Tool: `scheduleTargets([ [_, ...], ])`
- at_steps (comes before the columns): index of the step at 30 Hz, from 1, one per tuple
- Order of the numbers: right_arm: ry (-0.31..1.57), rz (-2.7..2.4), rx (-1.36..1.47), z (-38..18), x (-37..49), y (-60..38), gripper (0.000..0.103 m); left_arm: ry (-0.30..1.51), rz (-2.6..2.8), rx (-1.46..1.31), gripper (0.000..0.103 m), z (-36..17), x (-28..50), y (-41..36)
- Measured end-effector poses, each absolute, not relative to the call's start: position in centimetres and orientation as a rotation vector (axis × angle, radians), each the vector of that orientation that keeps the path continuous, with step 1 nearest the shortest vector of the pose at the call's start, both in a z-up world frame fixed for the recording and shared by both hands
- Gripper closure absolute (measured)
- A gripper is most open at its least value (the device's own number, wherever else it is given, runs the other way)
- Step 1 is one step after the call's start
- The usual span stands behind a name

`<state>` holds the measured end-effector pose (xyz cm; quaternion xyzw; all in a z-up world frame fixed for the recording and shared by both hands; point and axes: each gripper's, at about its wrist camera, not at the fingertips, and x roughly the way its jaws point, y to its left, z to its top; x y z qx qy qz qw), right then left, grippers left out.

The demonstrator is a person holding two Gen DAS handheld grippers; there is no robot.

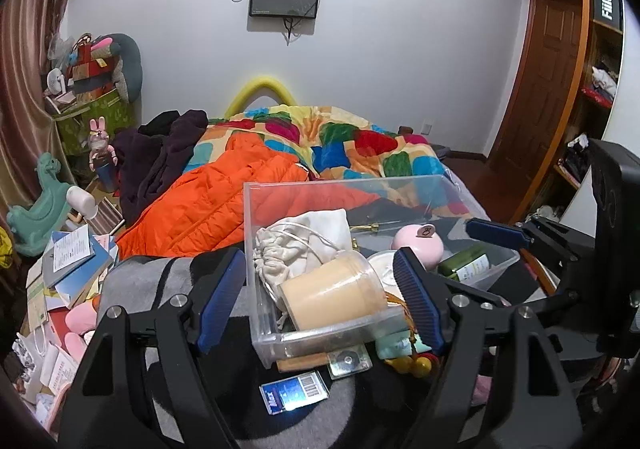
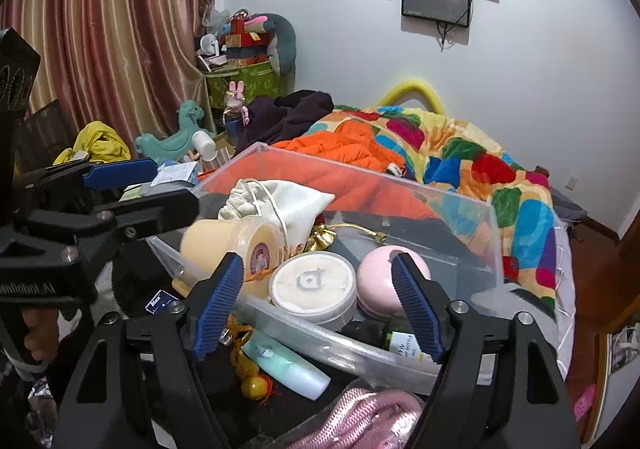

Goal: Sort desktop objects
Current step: 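Grasp the blue Max card with left gripper while right gripper grasps the bagged pink rope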

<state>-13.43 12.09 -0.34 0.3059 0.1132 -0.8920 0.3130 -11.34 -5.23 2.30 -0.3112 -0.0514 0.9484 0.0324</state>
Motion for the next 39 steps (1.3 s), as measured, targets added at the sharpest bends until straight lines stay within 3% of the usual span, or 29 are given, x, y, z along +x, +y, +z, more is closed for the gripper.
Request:
scheduleTargets([
  [8, 0.291, -2.420, 0.777, 0.8, -11.8, 14.8, 0.016, -0.123, 2.978, -0.905, 0.012, 3.4, -8.7, -6.1],
  [15, 0.295, -2.496, 0.820, 0.1, -10.9, 17.4, 0.010, -0.116, 2.974, -0.979, 0.010, 2.0, -7.3, -6.9],
  [39, 0.305, -2.510, 1.127, -7.3, -9.7, 17.8, 0.009, -0.148, 2.881, -1.337, 0.010, -6.2, -7.5, -6.2],
])
